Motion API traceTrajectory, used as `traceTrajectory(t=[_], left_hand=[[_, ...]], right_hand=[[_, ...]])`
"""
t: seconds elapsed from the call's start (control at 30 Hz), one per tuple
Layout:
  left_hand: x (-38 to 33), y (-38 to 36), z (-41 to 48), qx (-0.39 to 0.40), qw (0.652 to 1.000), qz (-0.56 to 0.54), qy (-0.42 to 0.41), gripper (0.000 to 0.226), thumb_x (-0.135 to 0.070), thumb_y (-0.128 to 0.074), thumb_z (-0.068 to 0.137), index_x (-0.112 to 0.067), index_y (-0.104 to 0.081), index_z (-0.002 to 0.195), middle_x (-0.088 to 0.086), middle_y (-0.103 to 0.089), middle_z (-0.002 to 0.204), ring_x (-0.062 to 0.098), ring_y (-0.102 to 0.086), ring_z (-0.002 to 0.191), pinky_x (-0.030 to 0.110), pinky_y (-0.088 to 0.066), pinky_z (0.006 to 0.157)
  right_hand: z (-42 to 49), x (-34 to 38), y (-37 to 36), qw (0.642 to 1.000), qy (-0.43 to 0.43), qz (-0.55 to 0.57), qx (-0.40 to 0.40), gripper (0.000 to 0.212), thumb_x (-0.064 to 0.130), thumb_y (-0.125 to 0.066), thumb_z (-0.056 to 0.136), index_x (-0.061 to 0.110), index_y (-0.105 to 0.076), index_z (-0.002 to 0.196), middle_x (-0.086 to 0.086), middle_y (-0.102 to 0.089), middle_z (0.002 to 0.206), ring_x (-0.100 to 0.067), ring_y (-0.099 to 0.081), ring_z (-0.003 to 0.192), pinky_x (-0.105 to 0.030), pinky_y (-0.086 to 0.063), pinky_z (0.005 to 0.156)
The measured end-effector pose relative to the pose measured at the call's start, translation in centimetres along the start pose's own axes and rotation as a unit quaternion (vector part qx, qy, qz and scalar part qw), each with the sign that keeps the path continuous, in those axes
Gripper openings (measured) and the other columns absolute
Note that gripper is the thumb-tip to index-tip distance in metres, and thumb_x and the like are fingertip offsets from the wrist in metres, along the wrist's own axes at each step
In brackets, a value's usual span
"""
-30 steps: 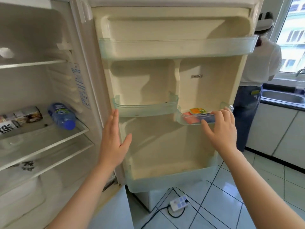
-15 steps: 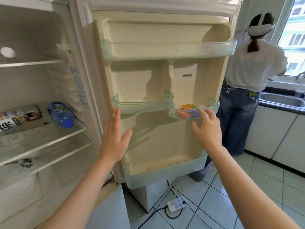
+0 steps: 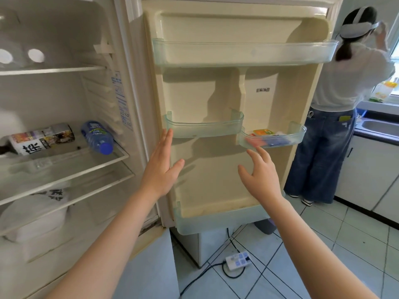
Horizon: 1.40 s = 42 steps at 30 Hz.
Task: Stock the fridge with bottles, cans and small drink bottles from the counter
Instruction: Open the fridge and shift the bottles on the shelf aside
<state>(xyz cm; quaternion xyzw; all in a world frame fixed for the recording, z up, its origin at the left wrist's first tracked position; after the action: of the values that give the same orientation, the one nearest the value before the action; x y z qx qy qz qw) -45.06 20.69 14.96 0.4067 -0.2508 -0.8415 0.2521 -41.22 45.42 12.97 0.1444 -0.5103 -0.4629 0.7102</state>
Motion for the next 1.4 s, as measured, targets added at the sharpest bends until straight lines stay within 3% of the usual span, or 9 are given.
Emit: traceTrajectory(t=[0.17, 0.33, 0.53, 0.67, 0.77, 0.93, 1.1, 1.23, 1.4], left_hand=[[1.5, 1.9, -1.7, -0.007, 0.998, 0.057, 0.01, 0.069, -0.028, -0.052, 0.095, -0.022, -0.013, 0.152, -0.006, -0.015, 0.159, 0.005, -0.013, 0.142, 0.023, -0.009, 0.114], [7.5, 5.9, -5.5, -0.054, 0.99, 0.102, 0.085, 0.042, -0.022, -0.055, 0.093, -0.02, -0.05, 0.135, -0.005, -0.04, 0.146, 0.013, -0.032, 0.135, 0.027, -0.021, 0.108], [15.4, 13.2, -9.1, -0.141, 0.966, 0.109, 0.186, 0.026, -0.01, -0.06, 0.09, -0.012, -0.063, 0.115, -0.001, -0.057, 0.124, 0.017, -0.05, 0.121, 0.025, -0.032, 0.101], [20.1, 17.9, -10.0, -0.208, 0.945, 0.094, 0.237, 0.021, -0.006, -0.059, 0.089, -0.015, -0.064, 0.107, -0.002, -0.061, 0.116, 0.014, -0.054, 0.105, 0.015, -0.035, 0.087], [23.5, 20.7, -9.7, -0.242, 0.93, 0.098, 0.259, 0.018, -0.009, -0.059, 0.09, -0.014, -0.065, 0.106, 0.002, -0.062, 0.115, 0.006, -0.05, 0.094, 0.001, -0.032, 0.073], [30.2, 24.0, -7.3, -0.247, 0.912, 0.077, 0.318, 0.026, -0.019, -0.056, 0.092, -0.017, -0.061, 0.118, 0.0, -0.057, 0.124, 0.007, -0.049, 0.098, 0.027, -0.036, 0.087], [37.5, 27.3, -4.1, -0.254, 0.889, 0.066, 0.376, 0.036, -0.025, -0.057, 0.091, -0.014, -0.056, 0.125, 0.01, -0.051, 0.131, 0.023, -0.051, 0.111, 0.035, -0.038, 0.096], [43.3, 29.4, -2.3, -0.299, 0.857, -0.032, 0.419, 0.051, -0.025, -0.06, 0.09, -0.009, -0.045, 0.136, 0.014, -0.044, 0.139, 0.023, -0.048, 0.115, 0.033, -0.037, 0.1], [47.6, 31.2, -0.3, -0.372, 0.808, -0.149, 0.432, 0.056, -0.02, -0.061, 0.088, -0.009, -0.035, 0.136, 0.009, -0.052, 0.128, 0.025, -0.051, 0.116, 0.044, -0.041, 0.103]], right_hand=[[-2.0, 3.4, -1.7, 0.996, 0.076, 0.036, -0.007, 0.038, 0.021, -0.058, 0.086, 0.015, -0.055, 0.124, -0.001, -0.046, 0.135, -0.024, -0.047, 0.119, -0.03, -0.039, 0.09], [-3.7, 9.8, -6.0, 0.976, 0.196, 0.065, 0.069, 0.031, 0.016, -0.06, 0.085, 0.016, -0.06, 0.116, 0.005, -0.054, 0.124, -0.016, -0.054, 0.112, -0.024, -0.04, 0.081], [-3.2, 15.9, -11.8, 0.952, 0.246, 0.106, 0.147, 0.029, 0.019, -0.057, 0.087, 0.019, -0.06, 0.115, 0.009, -0.056, 0.116, -0.007, -0.058, 0.088, -0.028, -0.047, 0.072], [-1.7, 19.1, -16.3, 0.941, 0.254, 0.13, 0.18, 0.029, 0.017, -0.058, 0.087, 0.018, -0.06, 0.116, 0.007, -0.057, 0.115, -0.008, -0.056, 0.099, -0.018, -0.04, 0.077], [-0.3, 22.0, -20.3, 0.938, 0.259, 0.122, 0.193, 0.03, 0.02, -0.058, 0.087, 0.019, -0.06, 0.117, 0.008, -0.057, 0.115, -0.01, -0.058, 0.1, -0.024, -0.044, 0.077], [2.7, 27.2, -28.0, 0.931, 0.27, 0.081, 0.232, 0.043, 0.024, -0.058, 0.086, 0.017, -0.052, 0.127, 0.0, -0.052, 0.127, -0.024, -0.055, 0.11, -0.031, -0.043, 0.085], [6.1, 30.6, -33.4, 0.953, 0.239, 0.005, 0.188, 0.047, 0.027, -0.057, 0.084, 0.013, -0.046, 0.127, -0.005, -0.046, 0.125, -0.032, -0.055, 0.099, -0.032, -0.042, 0.072], [7.3, 30.7, -36.4, 0.955, 0.22, -0.055, 0.191, 0.049, 0.034, -0.058, 0.084, 0.016, -0.042, 0.126, -0.005, -0.044, 0.124, -0.032, -0.054, 0.098, -0.034, -0.044, 0.075], [7.7, 30.6, -37.5, 0.963, 0.185, -0.01, 0.197, 0.047, 0.029, -0.067, 0.08, 0.017, -0.045, 0.119, -0.005, -0.043, 0.12, -0.033, -0.057, 0.092, -0.037, -0.047, 0.073]])
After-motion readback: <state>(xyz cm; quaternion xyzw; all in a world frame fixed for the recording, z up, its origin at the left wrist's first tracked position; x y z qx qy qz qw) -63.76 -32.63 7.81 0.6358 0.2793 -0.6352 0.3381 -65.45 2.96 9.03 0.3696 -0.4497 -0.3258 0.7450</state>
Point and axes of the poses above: each hand's wrist, its own z-axis towards the middle knuckle, its own y-axis out of the back of the hand, x = y × z, the point moved 8 cm from there along z, towards the middle knuckle
